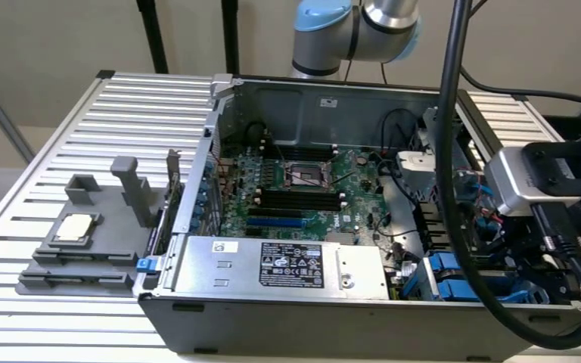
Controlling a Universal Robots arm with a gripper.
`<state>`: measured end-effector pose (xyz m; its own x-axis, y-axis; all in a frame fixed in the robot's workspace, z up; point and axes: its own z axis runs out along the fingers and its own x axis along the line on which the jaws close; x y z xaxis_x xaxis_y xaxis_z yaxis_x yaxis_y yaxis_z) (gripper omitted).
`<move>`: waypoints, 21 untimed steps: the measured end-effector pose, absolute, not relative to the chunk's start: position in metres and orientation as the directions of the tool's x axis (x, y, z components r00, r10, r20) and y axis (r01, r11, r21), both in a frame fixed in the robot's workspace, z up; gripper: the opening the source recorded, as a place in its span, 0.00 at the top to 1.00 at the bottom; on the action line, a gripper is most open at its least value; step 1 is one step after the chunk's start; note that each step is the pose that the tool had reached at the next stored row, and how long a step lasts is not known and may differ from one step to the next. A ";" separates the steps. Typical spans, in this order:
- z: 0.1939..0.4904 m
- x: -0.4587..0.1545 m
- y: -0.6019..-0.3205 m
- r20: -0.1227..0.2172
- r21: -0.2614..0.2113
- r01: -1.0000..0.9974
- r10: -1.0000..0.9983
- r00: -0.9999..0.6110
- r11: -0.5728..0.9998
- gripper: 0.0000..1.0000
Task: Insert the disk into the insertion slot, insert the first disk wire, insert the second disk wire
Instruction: 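Insert the first disk wire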
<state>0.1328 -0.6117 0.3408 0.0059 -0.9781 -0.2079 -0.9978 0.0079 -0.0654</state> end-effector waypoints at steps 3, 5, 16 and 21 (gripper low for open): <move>0.341 0.133 -0.612 -0.208 -0.066 -0.998 -0.978 -0.007 0.021 0.84; 0.341 0.133 -0.612 -0.208 -0.066 -0.997 -0.978 -0.020 0.035 0.84; 0.340 0.130 -0.610 -0.206 -0.073 -0.996 -0.978 -0.042 0.058 0.84; 0.339 0.130 -0.609 -0.204 -0.078 -0.995 -0.978 -0.042 0.059 0.84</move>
